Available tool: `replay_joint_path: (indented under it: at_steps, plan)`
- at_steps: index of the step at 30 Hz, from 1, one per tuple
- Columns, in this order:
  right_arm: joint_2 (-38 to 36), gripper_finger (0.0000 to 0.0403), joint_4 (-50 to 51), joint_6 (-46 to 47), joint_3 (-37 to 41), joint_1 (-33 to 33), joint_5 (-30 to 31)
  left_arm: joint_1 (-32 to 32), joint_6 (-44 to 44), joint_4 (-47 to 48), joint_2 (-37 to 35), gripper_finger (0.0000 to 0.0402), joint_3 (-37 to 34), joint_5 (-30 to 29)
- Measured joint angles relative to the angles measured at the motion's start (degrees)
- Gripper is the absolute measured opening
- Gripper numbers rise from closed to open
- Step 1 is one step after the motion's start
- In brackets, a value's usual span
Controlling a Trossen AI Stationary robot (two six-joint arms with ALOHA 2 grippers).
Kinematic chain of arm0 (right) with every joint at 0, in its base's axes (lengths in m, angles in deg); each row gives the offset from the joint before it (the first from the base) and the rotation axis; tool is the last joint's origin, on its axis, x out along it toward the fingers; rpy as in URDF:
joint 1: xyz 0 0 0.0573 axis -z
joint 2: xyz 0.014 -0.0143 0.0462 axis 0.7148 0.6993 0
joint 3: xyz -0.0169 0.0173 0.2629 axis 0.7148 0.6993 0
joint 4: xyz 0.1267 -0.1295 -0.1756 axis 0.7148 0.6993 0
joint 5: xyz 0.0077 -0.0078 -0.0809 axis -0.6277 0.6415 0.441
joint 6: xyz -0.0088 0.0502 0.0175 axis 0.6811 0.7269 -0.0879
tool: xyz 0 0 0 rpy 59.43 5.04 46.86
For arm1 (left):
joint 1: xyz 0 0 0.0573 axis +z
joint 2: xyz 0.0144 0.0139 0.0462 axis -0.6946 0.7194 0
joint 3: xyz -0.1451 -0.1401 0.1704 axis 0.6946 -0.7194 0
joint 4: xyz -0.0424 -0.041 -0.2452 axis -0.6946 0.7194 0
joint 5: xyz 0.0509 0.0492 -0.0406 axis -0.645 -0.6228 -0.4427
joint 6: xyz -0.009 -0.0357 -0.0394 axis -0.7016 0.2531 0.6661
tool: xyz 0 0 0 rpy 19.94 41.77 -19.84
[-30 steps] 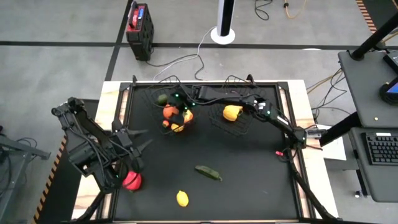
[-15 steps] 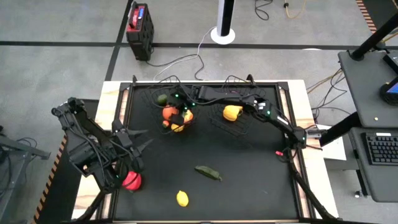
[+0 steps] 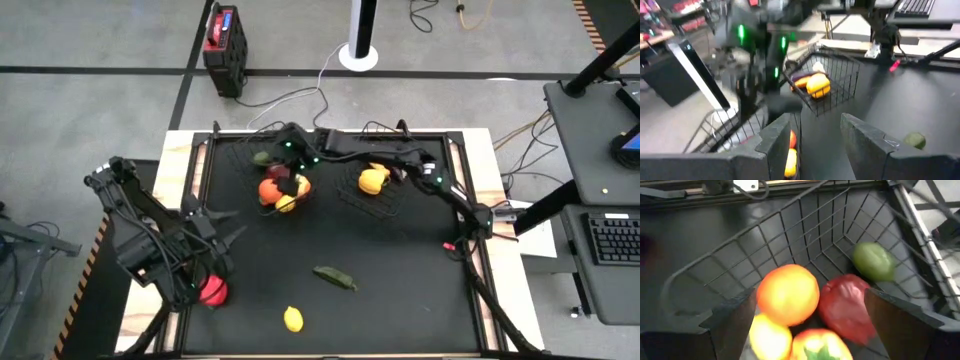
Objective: Sort produce into baskets
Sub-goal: Put green chili pepper into the right black wire basket
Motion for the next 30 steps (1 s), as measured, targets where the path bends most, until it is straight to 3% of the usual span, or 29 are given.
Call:
replay_joint_path:
  at_steps: [10, 18, 25, 30]
  plan:
    - [-11.03, 0.0361, 17.81, -1.43, 0.02, -3.89, 0.31, -0.19, 1.96, -7.26, 1.09, 0.0158, -5.27, 9.37]
    - [-17.45, 0.0361, 21.34, 0.2, 0.75, -13.11, 0.47, -0.26, 0.3, -15.75, 6.4, 0.0158, -9.69, 16.49]
    - [-22.87, 0.0361, 20.36, 1.72, 6.27, -23.54, 12.82, -0.35, -6.69, -20.51, 13.37, 0.0158, -5.96, 18.79]
    - [-28.18, 0.0361, 15.6, 4.78, 15.63, -29.33, 17.13, -0.35, -12.21, -22.41, 19.12, 0.0158, -0.8, 22.31]
